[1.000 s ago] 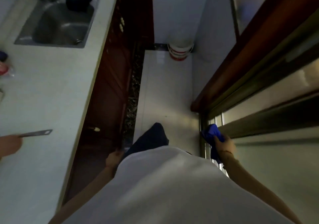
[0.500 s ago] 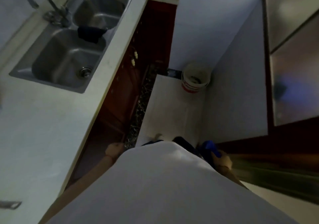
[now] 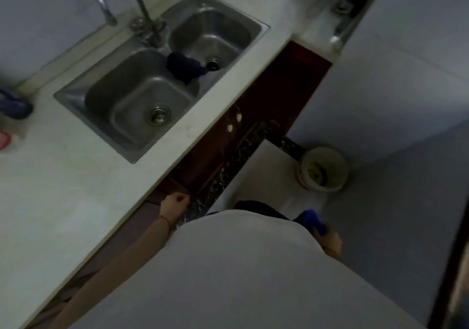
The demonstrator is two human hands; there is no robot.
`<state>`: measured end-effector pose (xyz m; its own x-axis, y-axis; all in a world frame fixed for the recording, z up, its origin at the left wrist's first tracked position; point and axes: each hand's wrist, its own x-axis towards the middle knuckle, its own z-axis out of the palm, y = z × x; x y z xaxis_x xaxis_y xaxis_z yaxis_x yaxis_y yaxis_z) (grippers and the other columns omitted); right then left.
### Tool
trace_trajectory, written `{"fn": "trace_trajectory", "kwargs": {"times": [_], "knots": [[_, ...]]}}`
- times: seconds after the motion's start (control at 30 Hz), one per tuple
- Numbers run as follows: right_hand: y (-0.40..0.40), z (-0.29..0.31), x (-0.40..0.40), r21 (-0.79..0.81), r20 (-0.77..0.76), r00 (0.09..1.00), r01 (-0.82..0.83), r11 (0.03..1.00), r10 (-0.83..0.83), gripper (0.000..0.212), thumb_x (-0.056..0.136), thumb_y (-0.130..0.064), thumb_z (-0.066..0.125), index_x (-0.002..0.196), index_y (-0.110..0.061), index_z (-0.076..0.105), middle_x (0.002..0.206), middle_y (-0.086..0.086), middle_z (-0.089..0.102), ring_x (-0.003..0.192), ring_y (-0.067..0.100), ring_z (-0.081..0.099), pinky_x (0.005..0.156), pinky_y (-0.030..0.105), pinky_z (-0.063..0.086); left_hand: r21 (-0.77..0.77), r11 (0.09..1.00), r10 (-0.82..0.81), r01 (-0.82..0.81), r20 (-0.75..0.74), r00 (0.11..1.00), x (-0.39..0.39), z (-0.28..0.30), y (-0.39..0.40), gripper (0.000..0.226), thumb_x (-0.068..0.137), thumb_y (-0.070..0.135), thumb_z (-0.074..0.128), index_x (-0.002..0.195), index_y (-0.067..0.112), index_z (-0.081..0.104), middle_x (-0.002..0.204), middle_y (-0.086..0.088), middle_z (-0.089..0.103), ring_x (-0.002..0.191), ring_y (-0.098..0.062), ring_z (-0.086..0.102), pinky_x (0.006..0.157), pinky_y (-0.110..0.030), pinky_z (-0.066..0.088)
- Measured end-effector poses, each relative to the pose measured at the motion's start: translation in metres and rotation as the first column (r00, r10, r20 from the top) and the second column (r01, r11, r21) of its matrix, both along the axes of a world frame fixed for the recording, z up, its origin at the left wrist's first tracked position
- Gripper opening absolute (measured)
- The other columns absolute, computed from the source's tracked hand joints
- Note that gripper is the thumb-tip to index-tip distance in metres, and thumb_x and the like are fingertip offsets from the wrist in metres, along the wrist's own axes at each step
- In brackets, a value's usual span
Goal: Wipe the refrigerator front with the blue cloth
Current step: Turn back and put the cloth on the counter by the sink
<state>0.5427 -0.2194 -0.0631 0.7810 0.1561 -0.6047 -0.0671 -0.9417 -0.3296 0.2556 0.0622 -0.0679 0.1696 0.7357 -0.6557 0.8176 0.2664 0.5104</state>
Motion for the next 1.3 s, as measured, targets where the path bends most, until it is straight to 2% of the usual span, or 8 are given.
{"fn": "trace_trajectory", "kwargs": {"times": [0.17,0.3,0.43,0.6,0.87,1.1,1.2,1.3], "knots": [[0.123,0.013,0.075,0.125,0.157,0.921,-0.376,0.918,0.356,0.04,0.093,-0.021,0.056,0.128,-0.003,0.053,0.121,0.025,0.061,0.107,0.042,0.058,0.091,0.044,0.047,0.129,0.988,0.091,-0.089,-0.013,0.996,0.009,0.018,0.007,0.026,0.096,0.015,0.053,0.115,0.006,0.068,0.117,-0.017,0.07,0.108,-0.033,0.065,0.089,-0.033,0.047],[0.217,0.03,0.079,0.204,0.258,0.735,-0.676,0.708,0.628,0.045,0.093,-0.022,0.057,0.134,-0.007,0.05,0.131,0.02,0.057,0.117,0.039,0.054,0.1,0.045,0.044,0.235,0.945,0.229,-0.229,0.026,0.973,0.002,0.032,0.008,0.024,0.093,0.014,0.055,0.113,0.011,0.068,0.108,-0.013,0.073,0.099,-0.03,0.068,0.081,-0.025,0.044],[0.295,0.043,0.041,0.262,0.367,0.459,-0.885,0.384,0.809,0.04,0.092,-0.017,0.057,0.131,-0.007,0.053,0.129,0.018,0.057,0.116,0.036,0.054,0.101,0.04,0.042,0.378,0.854,0.365,-0.356,0.053,0.93,-0.026,0.046,0.014,0.021,0.091,0.014,0.058,0.109,0.012,0.068,0.105,-0.011,0.073,0.094,-0.028,0.069,0.083,-0.032,0.052],[0.378,0.059,-0.055,0.276,0.463,0.153,-0.961,0.022,0.873,0.042,0.092,-0.017,0.056,0.134,-0.014,0.05,0.131,0.011,0.055,0.119,0.028,0.052,0.105,0.037,0.04,0.541,0.75,0.482,-0.382,-0.051,0.875,-0.089,0.059,0.019,0.024,0.091,0.016,0.058,0.113,0.011,0.065,0.111,-0.012,0.068,0.1,-0.033,0.064,0.084,-0.041,0.053],[0.473,0.062,-0.255,0.266,0.528,-0.188,-0.889,-0.372,0.828,0.044,0.095,-0.018,0.052,0.138,-0.018,0.045,0.13,0.007,0.056,0.117,0.024,0.053,0.105,0.035,0.043,0.589,0.751,0.528,-0.3,-0.262,0.808,-0.206,0.059,0.037,0.03,0.086,0.013,0.06,0.115,0.007,0.066,0.108,-0.016,0.07,0.095,-0.039,0.066,0.079,-0.043,0.053],[0.507,0.042,-0.352,0.163,0.392,-0.416,-0.847,-0.507,0.821,0.045,0.096,-0.015,0.047,0.141,-0.014,0.041,0.14,0.008,0.048,0.128,0.024,0.045,0.113,0.034,0.033,0.525,0.81,0.487,-0.262,-0.352,0.8,-0.26,0.048,0.043,0.028,0.076,0.007,0.07,0.104,0.006,0.069,0.096,-0.013,0.072,0.083,-0.036,0.069,0.066,-0.039,0.055],[0.507,0.035,-0.356,0.147,0.371,-0.441,-0.841,-0.521,0.817,0.047,0.095,-0.018,0.05,0.141,-0.015,0.041,0.142,0.007,0.047,0.13,0.023,0.043,0.115,0.035,0.032,0.508,0.819,0.479,-0.265,-0.355,0.803,-0.267,0.039,0.046,0.028,0.077,0.009,0.069,0.104,0.006,0.069,0.098,-0.013,0.072,0.085,-0.036,0.069,0.068,-0.04,0.056],[0.504,0.04,-0.348,0.206,0.372,-0.404,-0.842,-0.499,0.835,0.048,0.093,-0.024,0.055,0.139,-0.017,0.043,0.139,0.004,0.05,0.129,0.021,0.045,0.114,0.035,0.033,0.486,0.825,0.486,-0.289,-0.348,0.801,-0.269,0.037,0.05,0.027,0.083,0.013,0.064,0.109,0.007,0.068,0.103,-0.014,0.072,0.091,-0.036,0.068,0.074,-0.042,0.056]]}}
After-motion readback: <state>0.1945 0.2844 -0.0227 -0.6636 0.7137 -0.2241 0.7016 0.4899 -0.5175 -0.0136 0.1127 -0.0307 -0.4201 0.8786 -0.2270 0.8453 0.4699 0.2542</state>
